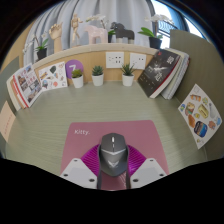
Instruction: Arrange mouse
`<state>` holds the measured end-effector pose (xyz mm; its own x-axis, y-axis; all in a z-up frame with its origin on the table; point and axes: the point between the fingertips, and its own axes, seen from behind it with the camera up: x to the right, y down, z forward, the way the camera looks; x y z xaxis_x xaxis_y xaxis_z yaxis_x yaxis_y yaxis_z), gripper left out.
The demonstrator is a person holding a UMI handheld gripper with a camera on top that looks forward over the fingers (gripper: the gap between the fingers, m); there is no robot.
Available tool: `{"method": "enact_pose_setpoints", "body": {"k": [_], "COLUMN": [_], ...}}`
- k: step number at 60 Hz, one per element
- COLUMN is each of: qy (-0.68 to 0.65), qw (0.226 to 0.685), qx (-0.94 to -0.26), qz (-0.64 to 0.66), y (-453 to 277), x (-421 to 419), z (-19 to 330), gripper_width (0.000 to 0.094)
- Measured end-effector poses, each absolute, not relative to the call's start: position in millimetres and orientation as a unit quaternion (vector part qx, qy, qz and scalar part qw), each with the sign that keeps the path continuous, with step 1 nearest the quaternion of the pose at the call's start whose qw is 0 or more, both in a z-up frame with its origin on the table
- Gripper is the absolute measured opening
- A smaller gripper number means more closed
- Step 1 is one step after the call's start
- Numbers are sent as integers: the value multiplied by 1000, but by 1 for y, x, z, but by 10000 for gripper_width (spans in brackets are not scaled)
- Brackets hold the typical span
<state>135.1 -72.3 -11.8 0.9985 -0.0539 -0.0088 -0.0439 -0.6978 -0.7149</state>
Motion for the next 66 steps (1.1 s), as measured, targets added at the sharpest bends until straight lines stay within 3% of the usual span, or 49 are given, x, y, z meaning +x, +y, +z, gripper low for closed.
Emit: {"method": "enact_pose_setpoints", "body": {"k": [7, 19, 24, 28, 34, 52, 59, 66], "qy": [15, 38, 37, 19, 20, 39, 39, 36], "qw": [384, 381, 369, 371, 392, 485, 514, 514], "qx": [-923, -924, -929, -928, -920, -873, -857, -857], "qz": [-13, 0, -13, -21, -12, -30, -18, -15], "y": [-73, -72, -78, -83, -89, -140, -163, -186], "x": [135, 137, 140, 135, 125, 104, 81, 63], "z": [-12, -12, -11, 2, 44, 229, 267, 280], "gripper_width": [341, 502, 714, 765, 766, 766, 769, 769]}}
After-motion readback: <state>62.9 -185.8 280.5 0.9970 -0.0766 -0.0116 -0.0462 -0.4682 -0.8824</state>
